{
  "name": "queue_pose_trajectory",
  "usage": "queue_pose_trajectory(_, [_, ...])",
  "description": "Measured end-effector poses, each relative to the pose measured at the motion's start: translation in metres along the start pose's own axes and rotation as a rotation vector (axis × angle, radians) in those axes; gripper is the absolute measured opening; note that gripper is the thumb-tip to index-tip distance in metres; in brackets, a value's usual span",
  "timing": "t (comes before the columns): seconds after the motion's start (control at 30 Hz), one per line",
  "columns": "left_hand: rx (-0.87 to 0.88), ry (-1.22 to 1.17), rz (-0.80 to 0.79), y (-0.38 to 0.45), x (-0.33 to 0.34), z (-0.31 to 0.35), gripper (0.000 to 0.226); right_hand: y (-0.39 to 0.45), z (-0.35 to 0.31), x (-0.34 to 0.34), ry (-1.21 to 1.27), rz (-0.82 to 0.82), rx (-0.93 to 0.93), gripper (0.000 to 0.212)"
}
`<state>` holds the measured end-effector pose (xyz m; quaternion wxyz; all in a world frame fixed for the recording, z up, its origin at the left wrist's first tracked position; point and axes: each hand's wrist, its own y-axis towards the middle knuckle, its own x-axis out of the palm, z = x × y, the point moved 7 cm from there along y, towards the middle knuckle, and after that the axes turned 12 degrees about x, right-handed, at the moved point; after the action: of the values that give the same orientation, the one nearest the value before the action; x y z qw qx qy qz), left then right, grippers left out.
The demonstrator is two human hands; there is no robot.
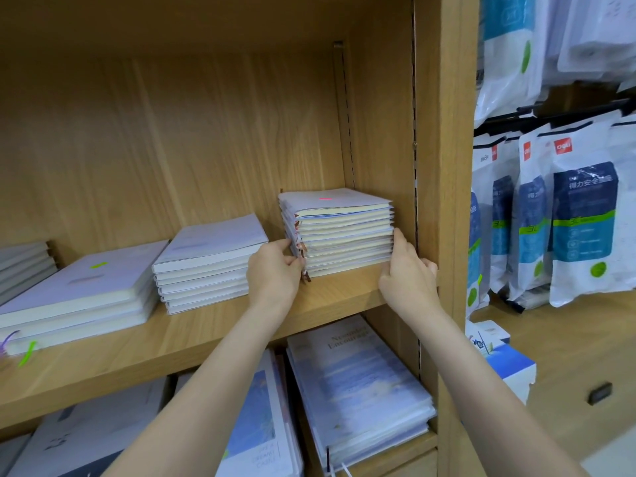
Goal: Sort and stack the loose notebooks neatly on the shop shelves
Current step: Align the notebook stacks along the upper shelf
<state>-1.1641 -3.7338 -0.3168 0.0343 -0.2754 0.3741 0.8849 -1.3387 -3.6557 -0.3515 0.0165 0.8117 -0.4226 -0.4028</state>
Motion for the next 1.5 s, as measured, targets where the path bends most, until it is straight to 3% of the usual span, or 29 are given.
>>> queue_pose_trajectory(0.13, [0.033, 0.015, 0.008, -0.002, -0.001, 0.004, 0.038, -0.001, 0.0, -0.002, -0.002, -0.007, 0.012, 0.067])
queue_pose_trajectory(0.2, [0.129, 0.021, 0.022, -0.004, 0.0, 0.011, 0.043, -0.002, -0.001, -0.002, 0.008, -0.018, 0.01, 0.07])
queue_pose_trajectory(0.3, [0.232, -0.015, -0.038, -0.001, 0.008, 0.022, 0.065, -0.001, -0.005, -0.005, 0.042, -0.048, 0.003, 0.079])
queue_pose_trajectory(0.5, [0.016, -0.57, -0.212, 0.013, 0.021, 0.016, 0.083, 0.02, -0.029, -0.021, 0.257, -0.093, -0.035, 0.082])
queue_pose_trajectory(0.63, [-0.015, -0.672, -0.314, 0.01, 0.026, 0.002, 0.104, 0.022, -0.029, -0.01, 0.282, -0.113, -0.042, 0.081])
queue_pose_trajectory(0.8, [-0.032, -0.735, -0.282, 0.003, 0.028, -0.002, 0.078, 0.02, -0.022, -0.01, 0.333, -0.056, -0.05, 0.08])
queue_pose_trajectory(1.03, [-0.041, -0.645, -0.319, -0.006, 0.022, -0.003, 0.059, 0.02, -0.019, -0.012, 0.342, -0.073, -0.064, 0.077])
queue_pose_trajectory(1.2, [-0.016, -0.6, -0.42, -0.012, 0.017, -0.004, 0.059, 0.022, -0.016, -0.019, 0.371, -0.127, -0.065, 0.075])
queue_pose_trajectory(1.5, [-0.045, -0.582, -0.443, -0.014, 0.014, -0.001, 0.064, 0.019, -0.014, -0.019, 0.381, -0.139, -0.06, 0.075])
